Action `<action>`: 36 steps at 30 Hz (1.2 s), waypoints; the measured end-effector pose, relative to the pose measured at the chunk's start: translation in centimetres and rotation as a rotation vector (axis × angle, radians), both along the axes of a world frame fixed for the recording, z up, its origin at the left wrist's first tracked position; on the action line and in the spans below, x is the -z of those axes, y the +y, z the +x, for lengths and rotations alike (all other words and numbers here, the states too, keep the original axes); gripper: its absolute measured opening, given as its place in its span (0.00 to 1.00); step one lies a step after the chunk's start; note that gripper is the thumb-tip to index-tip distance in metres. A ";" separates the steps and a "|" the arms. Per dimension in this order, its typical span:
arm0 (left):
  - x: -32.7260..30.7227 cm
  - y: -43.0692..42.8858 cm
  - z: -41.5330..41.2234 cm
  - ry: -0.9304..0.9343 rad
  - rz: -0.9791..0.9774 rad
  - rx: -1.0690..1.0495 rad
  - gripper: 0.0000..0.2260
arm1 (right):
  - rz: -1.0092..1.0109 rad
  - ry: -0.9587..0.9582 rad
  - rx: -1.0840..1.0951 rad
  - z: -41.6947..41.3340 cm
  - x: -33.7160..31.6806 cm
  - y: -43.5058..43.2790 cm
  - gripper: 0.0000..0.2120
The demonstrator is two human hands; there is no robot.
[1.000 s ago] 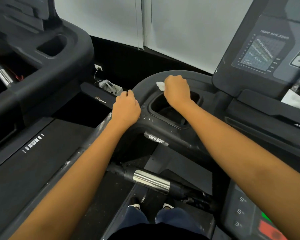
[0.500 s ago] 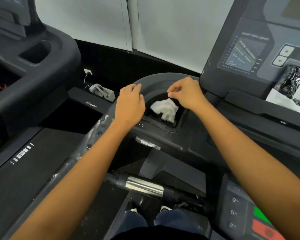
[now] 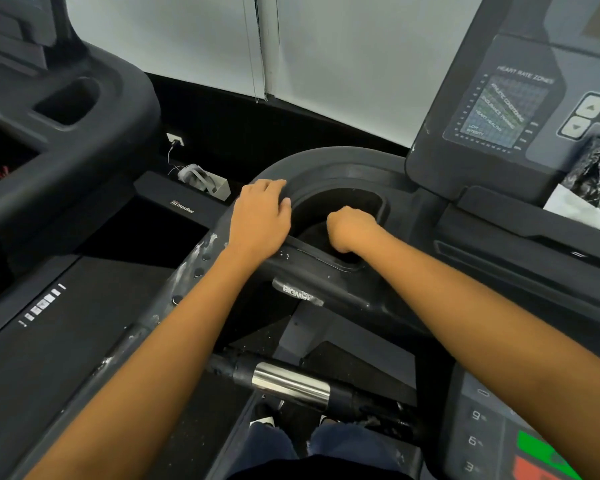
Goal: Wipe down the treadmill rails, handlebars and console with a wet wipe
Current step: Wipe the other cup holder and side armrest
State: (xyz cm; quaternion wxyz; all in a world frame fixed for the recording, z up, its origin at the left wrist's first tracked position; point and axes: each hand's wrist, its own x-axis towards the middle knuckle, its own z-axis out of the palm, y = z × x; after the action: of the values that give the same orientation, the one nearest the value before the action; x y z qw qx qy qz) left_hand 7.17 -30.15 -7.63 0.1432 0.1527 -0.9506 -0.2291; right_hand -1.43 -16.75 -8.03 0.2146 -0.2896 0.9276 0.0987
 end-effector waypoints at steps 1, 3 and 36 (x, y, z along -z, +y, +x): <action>0.0 0.0 0.0 -0.003 -0.004 0.010 0.18 | 0.054 0.031 -0.002 0.2 0.0 -0.1 0.15; -0.1 -0.1 0.0 -0.005 -0.003 0.026 0.18 | 0.117 0.087 -0.032 0.5 0.4 -0.5 0.16; 0.3 -1.0 0.7 0.062 0.050 0.117 0.16 | -1.791 -0.094 1.629 1.0 -1.3 -4.8 0.13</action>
State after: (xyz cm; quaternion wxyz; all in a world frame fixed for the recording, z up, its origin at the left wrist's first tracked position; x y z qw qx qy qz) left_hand 7.85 -31.14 -7.93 0.1548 0.0931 -0.9471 -0.2653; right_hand -0.45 -21.57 -6.71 -0.0291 0.3299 0.5691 -0.7526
